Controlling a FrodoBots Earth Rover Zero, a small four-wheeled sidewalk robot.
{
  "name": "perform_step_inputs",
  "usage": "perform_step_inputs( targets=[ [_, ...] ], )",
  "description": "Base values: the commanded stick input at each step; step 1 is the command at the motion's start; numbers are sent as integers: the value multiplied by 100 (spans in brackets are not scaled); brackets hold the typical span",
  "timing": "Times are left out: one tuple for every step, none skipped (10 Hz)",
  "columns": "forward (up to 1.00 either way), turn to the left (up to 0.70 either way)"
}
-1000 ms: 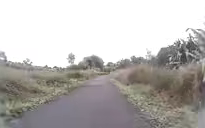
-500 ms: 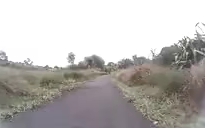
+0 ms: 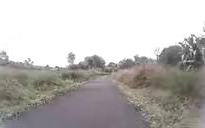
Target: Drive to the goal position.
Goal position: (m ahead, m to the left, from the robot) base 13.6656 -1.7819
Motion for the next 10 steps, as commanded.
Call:
perform_step_inputs(
  targets=[
    [85,0],
    [85,0],
    [85,0],
    [85,0],
    [85,0],
    [85,0],
    [85,0],
    [85,0],
    [85,0],
    [85,0]
  ],
)
